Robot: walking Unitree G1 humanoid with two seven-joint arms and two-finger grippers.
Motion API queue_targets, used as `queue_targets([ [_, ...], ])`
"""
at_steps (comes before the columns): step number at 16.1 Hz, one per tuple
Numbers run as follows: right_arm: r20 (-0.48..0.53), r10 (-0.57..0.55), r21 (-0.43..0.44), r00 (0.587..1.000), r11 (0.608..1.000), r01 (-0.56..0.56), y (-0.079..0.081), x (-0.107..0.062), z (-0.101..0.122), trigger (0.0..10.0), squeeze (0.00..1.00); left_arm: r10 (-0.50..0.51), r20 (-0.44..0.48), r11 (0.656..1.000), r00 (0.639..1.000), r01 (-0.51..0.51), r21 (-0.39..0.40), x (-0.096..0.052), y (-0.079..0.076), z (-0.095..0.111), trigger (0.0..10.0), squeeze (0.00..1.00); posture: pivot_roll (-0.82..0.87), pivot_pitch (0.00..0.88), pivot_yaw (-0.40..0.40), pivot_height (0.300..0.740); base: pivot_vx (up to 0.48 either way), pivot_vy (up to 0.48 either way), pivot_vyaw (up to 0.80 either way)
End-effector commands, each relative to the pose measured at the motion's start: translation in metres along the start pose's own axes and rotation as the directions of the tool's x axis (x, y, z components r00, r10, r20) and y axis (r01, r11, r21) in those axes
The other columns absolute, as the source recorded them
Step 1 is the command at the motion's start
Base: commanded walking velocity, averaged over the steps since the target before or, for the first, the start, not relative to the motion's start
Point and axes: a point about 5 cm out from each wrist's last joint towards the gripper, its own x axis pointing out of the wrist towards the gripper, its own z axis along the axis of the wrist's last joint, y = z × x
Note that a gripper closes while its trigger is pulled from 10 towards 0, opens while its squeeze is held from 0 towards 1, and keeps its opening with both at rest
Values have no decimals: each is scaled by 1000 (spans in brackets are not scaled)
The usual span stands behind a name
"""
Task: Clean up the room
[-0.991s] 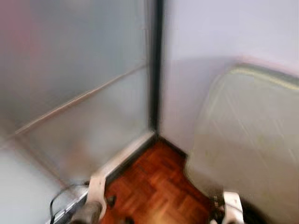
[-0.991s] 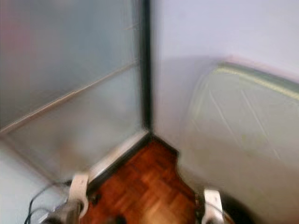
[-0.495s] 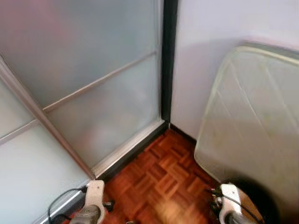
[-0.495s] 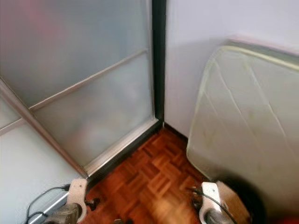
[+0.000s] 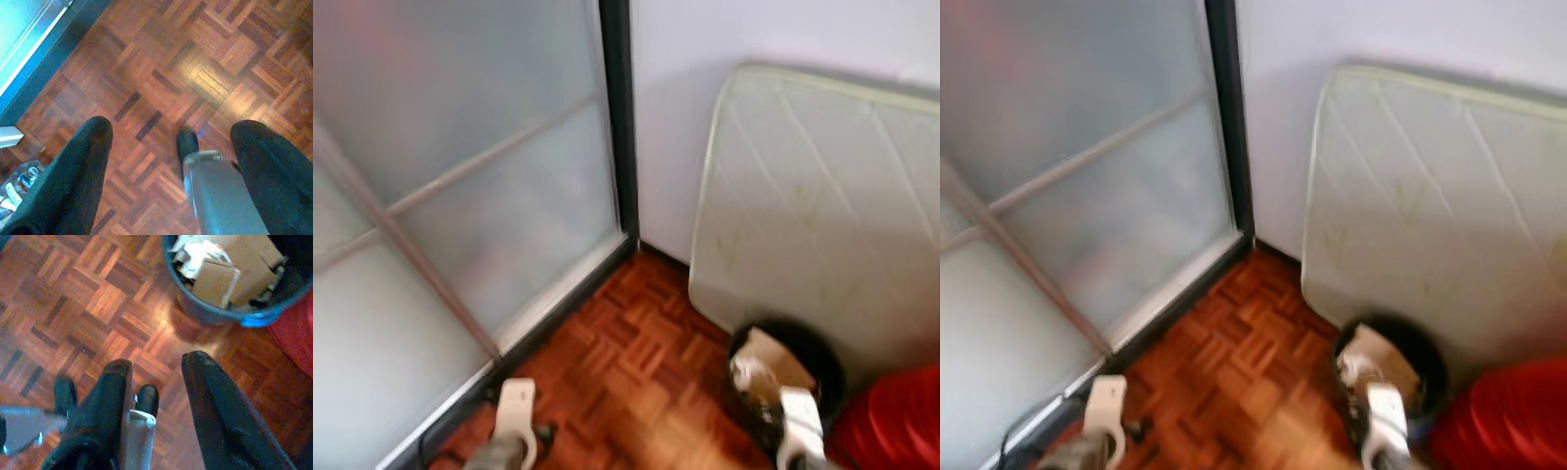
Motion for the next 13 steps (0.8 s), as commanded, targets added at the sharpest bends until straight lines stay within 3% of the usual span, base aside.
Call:
queue_targets([
  [1, 2, 11, 12, 1000, 1000, -12, 5, 1, 1, 10000, 0, 14, -21, 1000, 1000, -14, 10, -1, 6, -4, 10000, 0, -22, 53, 17, 740, -289, 0, 0],
  [6, 4, 13, 15, 1000, 1000, -13, 6, 1, 1, 10000, 0, 13, -21, 1000, 1000, -13, 12, -1, 6, -4, 10000, 0, -21, 54, 18, 740, -287, 0, 0],
  [10, 8, 8, 21, 1000, 1000, -8, 5, 1, 1, 10000, 0, 17, -19, 1000, 1000, -17, 12, -1, 6, -3, 10000, 0, -21, 54, 18, 740, 0, 0, 0],
  [13, 2, 12, 27, 1000, 1000, -12, 6, 1, 1, 10000, 0, 17, -18, 1000, 1000, -17, 8, -1, 6, -3, 10000, 0, -24, 55, 18, 740, 0, 0, -785],
])
